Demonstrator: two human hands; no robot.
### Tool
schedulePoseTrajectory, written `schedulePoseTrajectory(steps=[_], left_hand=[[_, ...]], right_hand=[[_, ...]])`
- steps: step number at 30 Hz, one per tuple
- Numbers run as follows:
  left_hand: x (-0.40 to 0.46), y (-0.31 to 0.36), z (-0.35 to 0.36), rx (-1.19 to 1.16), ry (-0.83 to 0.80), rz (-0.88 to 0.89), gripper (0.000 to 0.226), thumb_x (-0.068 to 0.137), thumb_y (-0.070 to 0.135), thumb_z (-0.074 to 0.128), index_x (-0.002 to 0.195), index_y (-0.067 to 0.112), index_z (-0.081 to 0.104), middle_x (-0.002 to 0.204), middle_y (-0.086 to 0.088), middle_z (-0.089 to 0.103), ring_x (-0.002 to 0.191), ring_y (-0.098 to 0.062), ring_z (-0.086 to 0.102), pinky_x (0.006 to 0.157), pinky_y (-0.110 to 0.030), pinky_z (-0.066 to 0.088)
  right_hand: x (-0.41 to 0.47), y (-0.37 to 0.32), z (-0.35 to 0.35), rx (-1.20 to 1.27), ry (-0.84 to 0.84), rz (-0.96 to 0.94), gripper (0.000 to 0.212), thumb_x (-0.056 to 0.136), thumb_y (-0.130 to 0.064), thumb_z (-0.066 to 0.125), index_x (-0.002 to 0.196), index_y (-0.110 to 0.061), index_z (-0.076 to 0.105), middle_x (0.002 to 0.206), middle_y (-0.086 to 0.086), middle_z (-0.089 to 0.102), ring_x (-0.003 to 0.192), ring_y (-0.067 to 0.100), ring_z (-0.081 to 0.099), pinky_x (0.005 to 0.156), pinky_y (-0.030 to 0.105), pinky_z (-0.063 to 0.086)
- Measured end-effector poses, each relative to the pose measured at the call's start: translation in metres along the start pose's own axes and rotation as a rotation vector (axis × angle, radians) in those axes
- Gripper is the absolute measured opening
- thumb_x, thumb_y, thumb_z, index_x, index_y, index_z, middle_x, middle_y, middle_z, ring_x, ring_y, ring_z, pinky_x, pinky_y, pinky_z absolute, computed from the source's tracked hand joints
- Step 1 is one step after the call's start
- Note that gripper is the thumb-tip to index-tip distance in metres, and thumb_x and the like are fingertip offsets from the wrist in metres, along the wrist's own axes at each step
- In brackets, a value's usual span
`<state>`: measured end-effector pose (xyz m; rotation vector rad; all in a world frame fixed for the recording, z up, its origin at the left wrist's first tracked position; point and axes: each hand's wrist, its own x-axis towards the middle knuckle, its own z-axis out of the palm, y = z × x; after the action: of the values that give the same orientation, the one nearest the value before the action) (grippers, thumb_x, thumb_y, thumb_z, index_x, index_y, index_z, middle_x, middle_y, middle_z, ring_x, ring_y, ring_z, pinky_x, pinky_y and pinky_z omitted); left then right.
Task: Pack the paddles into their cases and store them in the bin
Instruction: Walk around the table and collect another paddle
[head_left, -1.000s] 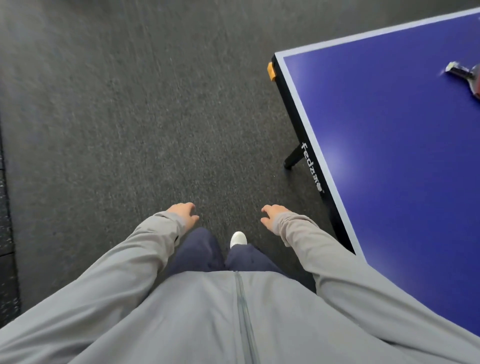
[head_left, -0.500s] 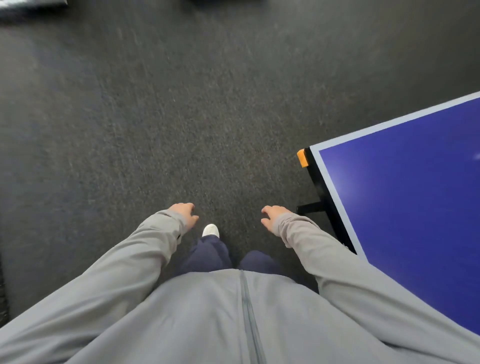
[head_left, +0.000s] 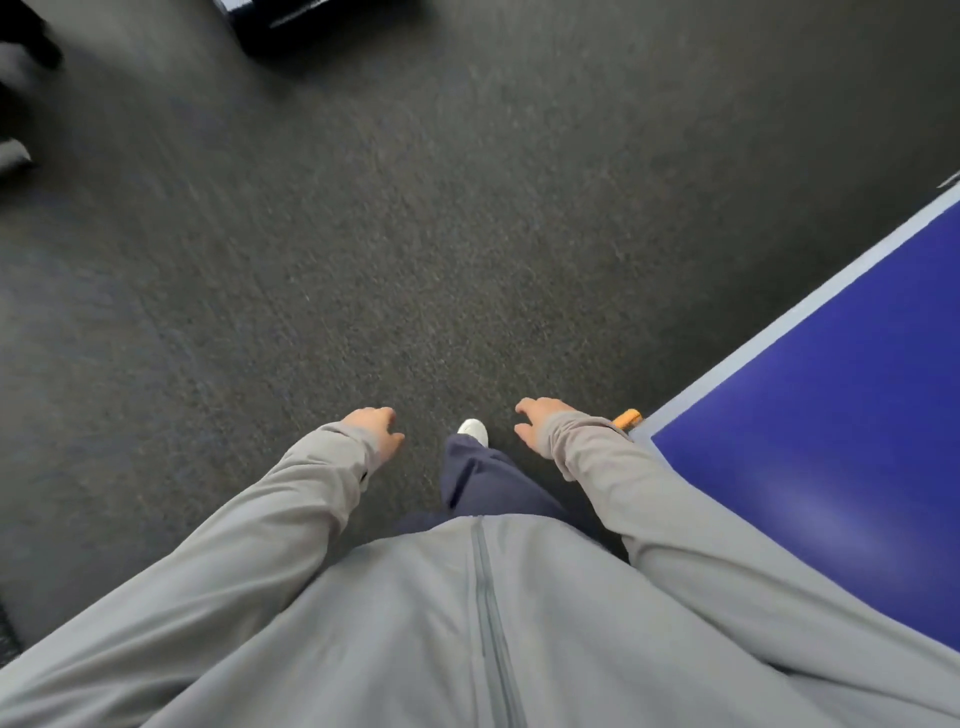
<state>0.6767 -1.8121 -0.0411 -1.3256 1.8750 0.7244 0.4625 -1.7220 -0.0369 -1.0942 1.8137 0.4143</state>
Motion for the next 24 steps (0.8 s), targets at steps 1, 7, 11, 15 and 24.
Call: schedulePoseTrajectory(steps=[1,7,11,15,24], left_hand=[[0.01,0.004,-0.018,0.022,0.003,0.01,0.045,0.096,0.031,0.046,0.136,0.01,0.043,0.138,-0.012,0.048,0.128,-0.027,0.044,0.103,-0.032,0.034],[0.072,0.042,-0.122,0.162,0.008,0.112,0.046,0.096,0.031,0.046,0.136,0.008,0.042,0.138,-0.013,0.047,0.129,-0.028,0.043,0.103,-0.032,0.034],[0.117,0.08,-0.184,0.267,-0.004,0.207,0.046,0.094,0.031,0.047,0.135,0.01,0.045,0.137,-0.014,0.047,0.127,-0.029,0.045,0.104,-0.033,0.037],[0.166,0.125,-0.24,0.354,-0.026,0.318,0.047,0.092,0.033,0.048,0.133,0.012,0.048,0.135,-0.015,0.049,0.125,-0.031,0.047,0.104,-0.037,0.038],[0.237,0.239,-0.346,0.607,-0.034,0.568,0.045,0.093,0.025,0.047,0.136,0.014,0.044,0.139,-0.012,0.048,0.127,-0.028,0.046,0.101,-0.03,0.037]], right_hand=[[0.007,0.0,-0.015,0.02,0.007,0.003,0.044,0.096,-0.03,0.04,0.137,-0.018,0.036,0.139,0.008,0.044,0.125,0.029,0.045,0.104,0.041,0.038],[0.036,0.016,-0.093,0.186,0.078,0.088,0.042,0.096,-0.031,0.039,0.136,-0.018,0.038,0.139,0.007,0.043,0.124,0.029,0.046,0.105,0.041,0.038],[0.049,0.037,-0.13,0.308,0.102,0.212,0.042,0.096,-0.031,0.04,0.136,-0.018,0.037,0.14,0.007,0.043,0.125,0.03,0.045,0.105,0.041,0.038],[0.065,0.057,-0.167,0.422,0.137,0.338,0.042,0.097,-0.031,0.039,0.137,-0.018,0.037,0.14,0.006,0.042,0.126,0.029,0.045,0.103,0.039,0.038],[0.082,0.082,-0.237,0.734,0.22,0.541,0.042,0.096,-0.03,0.04,0.136,-0.018,0.038,0.139,0.006,0.043,0.123,0.027,0.046,0.101,0.036,0.038]])
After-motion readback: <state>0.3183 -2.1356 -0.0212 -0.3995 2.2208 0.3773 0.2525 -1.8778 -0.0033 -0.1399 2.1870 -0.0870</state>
